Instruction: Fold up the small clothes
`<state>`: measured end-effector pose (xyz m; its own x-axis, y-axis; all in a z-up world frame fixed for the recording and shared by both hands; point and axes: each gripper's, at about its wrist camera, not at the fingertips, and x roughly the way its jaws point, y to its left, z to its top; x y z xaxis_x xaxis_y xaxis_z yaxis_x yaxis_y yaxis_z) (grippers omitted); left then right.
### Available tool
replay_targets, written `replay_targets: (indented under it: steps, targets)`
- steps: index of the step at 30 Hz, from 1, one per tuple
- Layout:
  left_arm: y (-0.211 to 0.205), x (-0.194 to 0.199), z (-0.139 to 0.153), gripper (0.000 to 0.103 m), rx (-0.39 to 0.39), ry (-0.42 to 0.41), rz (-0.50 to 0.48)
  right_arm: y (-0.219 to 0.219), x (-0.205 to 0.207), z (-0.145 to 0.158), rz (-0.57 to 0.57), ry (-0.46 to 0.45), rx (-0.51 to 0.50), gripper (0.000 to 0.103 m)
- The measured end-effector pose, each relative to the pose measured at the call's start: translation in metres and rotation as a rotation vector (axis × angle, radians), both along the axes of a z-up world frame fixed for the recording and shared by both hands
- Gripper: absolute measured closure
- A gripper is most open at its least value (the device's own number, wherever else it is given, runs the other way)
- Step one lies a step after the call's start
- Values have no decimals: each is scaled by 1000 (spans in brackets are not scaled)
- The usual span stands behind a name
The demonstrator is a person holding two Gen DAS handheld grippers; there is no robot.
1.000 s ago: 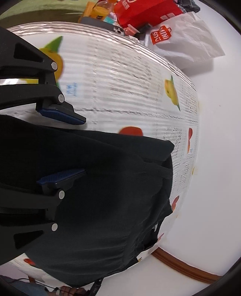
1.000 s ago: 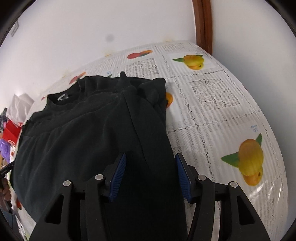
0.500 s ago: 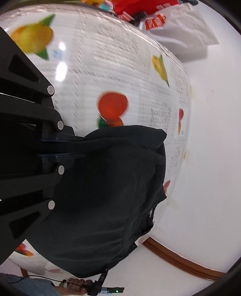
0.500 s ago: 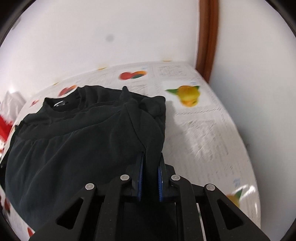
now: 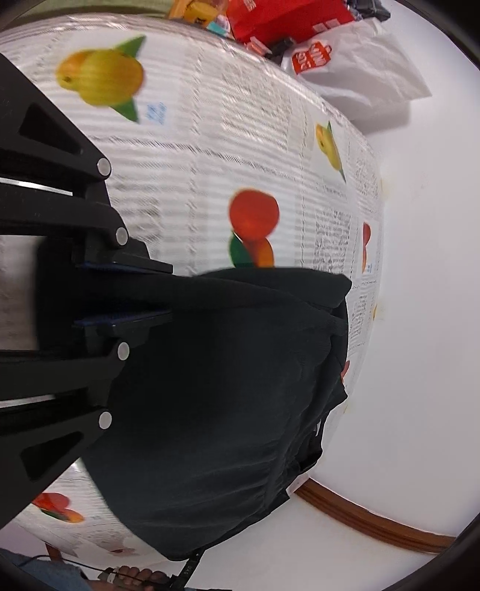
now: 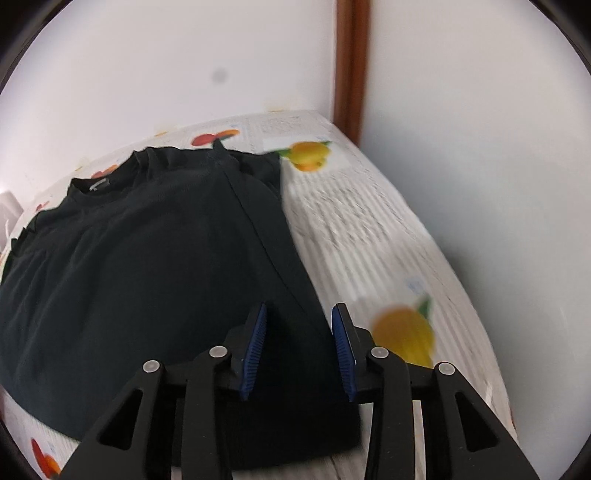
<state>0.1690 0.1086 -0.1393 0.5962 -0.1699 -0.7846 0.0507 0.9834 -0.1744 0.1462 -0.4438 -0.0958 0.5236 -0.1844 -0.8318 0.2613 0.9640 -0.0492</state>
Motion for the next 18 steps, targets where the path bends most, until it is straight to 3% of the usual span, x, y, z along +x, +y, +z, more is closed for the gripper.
replay_targets:
  steps: [3, 5, 9, 13, 15, 17, 18]
  targets:
    - [9, -19, 3, 84, 1, -7, 8, 2, -22, 8, -48, 18, -57, 67]
    - [16, -31, 4, 76, 5, -7, 11, 9, -31, 17, -68, 25, -92, 67]
    - [32, -59, 1, 74, 2, -2, 20, 50, -40, 42, -57, -25, -140, 63]
    - [50, -86, -9, 74, 13, 7, 32, 123, -31, 48, 75, -62, -48, 49]
    - [55, -92, -8, 70, 41, -1, 48, 171, -23, 39, 163, -47, 31, 49]
    - [61, -99, -7, 57, 89, -9, 73, 219, -17, 29, 242, -40, 58, 49]
    - [65, -103, -6, 56, 98, -22, 84, 246, -15, 25, 289, -42, 60, 49]
